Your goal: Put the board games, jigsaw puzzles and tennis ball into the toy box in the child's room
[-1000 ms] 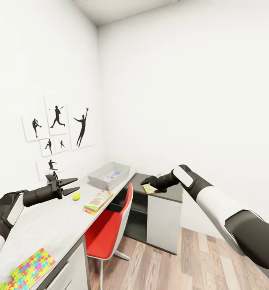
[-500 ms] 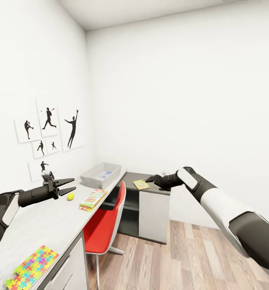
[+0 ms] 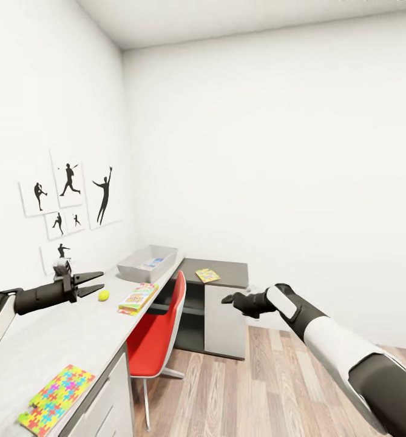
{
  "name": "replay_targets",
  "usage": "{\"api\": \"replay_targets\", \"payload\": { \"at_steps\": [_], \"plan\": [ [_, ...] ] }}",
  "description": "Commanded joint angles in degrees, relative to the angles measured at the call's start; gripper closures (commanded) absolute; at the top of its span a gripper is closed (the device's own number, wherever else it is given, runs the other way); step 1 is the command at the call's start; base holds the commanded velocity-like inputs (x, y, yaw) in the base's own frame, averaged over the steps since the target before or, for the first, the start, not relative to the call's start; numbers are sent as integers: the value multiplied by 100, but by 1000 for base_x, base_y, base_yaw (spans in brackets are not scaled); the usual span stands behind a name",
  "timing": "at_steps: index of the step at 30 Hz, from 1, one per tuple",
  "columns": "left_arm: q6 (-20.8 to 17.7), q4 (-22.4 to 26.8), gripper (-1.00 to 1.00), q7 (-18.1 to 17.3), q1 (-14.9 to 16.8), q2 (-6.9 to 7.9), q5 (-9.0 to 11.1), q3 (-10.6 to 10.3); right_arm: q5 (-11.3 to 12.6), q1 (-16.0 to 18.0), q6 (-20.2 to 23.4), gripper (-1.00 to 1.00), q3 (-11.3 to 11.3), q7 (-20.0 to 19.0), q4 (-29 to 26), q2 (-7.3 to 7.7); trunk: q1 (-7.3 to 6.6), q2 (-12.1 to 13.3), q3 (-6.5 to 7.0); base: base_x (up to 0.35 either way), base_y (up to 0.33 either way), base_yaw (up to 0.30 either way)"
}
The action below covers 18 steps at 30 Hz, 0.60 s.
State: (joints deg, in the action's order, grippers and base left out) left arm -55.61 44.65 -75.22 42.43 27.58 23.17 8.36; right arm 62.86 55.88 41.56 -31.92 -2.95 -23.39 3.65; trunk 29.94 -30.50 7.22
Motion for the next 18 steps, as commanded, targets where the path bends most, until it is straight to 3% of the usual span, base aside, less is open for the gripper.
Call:
{"api": "replay_targets", "payload": {
  "at_steps": [1, 9, 14, 18],
  "plan": [
    [4, -7, -100, -5, -3, 21, 15, -1, -14, -73, -72, -100, -27, -33, -4, 4, 2, -4, -1, -14, 10, -6],
    [498, -512, -100, 217, -39, 204, -53, 0, -19, -754, -849, -100, -50, -24, 3, 4, 2, -4, -1, -4, 3, -2],
    [1014, -967, -100, 897, -42, 245, -106, -1, -19, -1101, -1282, -100, -53, -22, 2, 4, 2, -4, -1, 0, 0, 0],
    [1385, -1287, -100, 1699, -42, 253, -116, -4, -26, -1258, -1525, -100, -72, -16, 5, -9, 2, -4, -1, 0, 0, 0]
  ]
}}
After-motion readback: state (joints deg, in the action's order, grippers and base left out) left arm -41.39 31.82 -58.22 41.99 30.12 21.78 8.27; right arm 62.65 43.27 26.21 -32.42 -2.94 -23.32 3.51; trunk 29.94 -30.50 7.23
